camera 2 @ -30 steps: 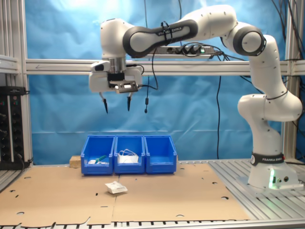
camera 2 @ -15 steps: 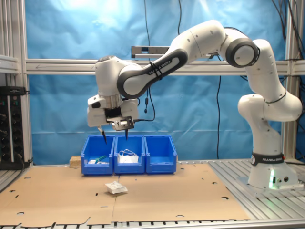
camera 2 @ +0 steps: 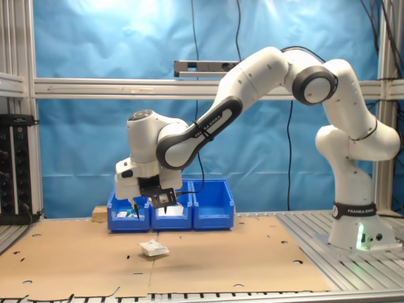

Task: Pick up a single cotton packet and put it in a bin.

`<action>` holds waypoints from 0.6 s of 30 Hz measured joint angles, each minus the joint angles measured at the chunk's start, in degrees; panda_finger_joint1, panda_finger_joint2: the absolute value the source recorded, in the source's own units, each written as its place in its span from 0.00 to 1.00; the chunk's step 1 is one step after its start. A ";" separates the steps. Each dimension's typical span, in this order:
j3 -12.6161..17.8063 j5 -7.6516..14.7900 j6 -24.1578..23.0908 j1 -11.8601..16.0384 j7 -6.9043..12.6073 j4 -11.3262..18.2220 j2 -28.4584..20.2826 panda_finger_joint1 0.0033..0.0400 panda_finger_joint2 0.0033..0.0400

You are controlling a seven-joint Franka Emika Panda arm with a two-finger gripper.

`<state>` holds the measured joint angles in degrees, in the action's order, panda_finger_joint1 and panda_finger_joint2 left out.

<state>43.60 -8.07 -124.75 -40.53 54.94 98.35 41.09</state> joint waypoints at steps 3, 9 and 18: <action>-1.42 -0.54 -1.57 1.07 0.00 0.06 1.15 1.00 1.00; -3.82 -1.41 -4.18 3.07 0.00 0.06 2.92 1.00 1.00; -7.36 -2.10 -9.83 6.38 0.00 0.06 6.15 1.00 1.00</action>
<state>36.25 -10.17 -134.58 -34.15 54.94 98.41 47.24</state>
